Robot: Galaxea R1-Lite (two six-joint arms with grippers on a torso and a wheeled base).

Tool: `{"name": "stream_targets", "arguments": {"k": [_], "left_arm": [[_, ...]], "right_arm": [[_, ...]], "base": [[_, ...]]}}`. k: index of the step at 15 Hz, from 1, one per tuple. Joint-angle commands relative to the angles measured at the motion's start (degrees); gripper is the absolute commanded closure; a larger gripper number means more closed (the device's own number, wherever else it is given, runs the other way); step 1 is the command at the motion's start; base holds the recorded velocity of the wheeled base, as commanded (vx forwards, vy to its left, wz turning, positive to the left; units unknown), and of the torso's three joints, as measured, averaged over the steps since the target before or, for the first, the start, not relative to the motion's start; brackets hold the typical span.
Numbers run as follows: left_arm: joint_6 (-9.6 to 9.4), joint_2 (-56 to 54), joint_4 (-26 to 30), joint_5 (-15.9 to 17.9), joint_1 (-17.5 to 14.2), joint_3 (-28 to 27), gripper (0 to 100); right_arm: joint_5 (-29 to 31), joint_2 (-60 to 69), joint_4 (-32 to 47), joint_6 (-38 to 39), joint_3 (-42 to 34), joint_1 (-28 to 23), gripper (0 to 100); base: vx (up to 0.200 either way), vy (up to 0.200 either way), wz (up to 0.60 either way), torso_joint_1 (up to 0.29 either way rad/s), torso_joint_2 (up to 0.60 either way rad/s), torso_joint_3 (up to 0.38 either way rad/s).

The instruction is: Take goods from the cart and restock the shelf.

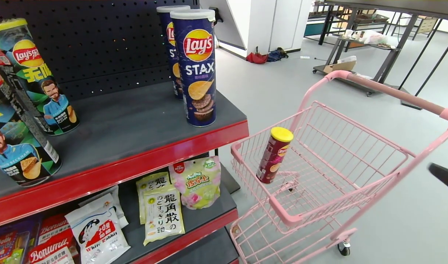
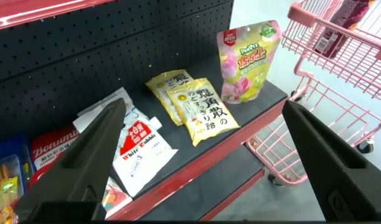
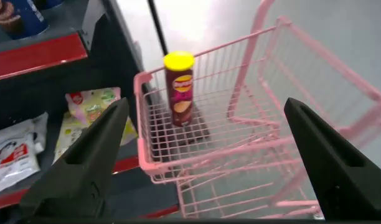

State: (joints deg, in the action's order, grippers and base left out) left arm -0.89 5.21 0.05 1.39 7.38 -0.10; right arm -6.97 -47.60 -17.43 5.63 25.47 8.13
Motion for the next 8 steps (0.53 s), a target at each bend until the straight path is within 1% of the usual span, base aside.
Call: {"name": "stream_targets", "arguments": {"k": [1, 3, 4, 6, 8], "left_arm": [[0.01, 0.0, 0.0, -0.1, 0.0, 0.0, 0], [0.01, 0.0, 0.0, -0.1, 0.0, 0.0, 0], [0.01, 0.0, 0.0, -0.1, 0.0, 0.0, 0], [0.01, 0.1, 0.0, -0.1, 0.0, 0.0, 0], [0.01, 0.0, 0.0, -0.1, 0.0, 0.0, 0]], "right_arm": [[-6.4, -45.3, -20.9, 2.5, 7.7, 7.0, 0], [-6.7, -54.4, -27.5, 2.0, 10.7, 7.5, 0], [-6.8, -58.9, -29.2, 1.9, 14.3, 8.5, 0], [-6.8, -63.8, -29.2, 1.9, 18.9, 10.2, 0], [-6.7, -67.1, -29.8, 1.8, 20.4, 10.8, 0]], "base": [[0.0, 0.0, 0.0, 0.0, 0.0, 0.0], [0.0, 0.0, 0.0, 0.0, 0.0, 0.0], [0.0, 0.0, 0.0, 0.0, 0.0, 0.0], [0.0, 0.0, 0.0, 0.0, 0.0, 0.0], [0.0, 0.0, 0.0, 0.0, 0.0, 0.0]]}}
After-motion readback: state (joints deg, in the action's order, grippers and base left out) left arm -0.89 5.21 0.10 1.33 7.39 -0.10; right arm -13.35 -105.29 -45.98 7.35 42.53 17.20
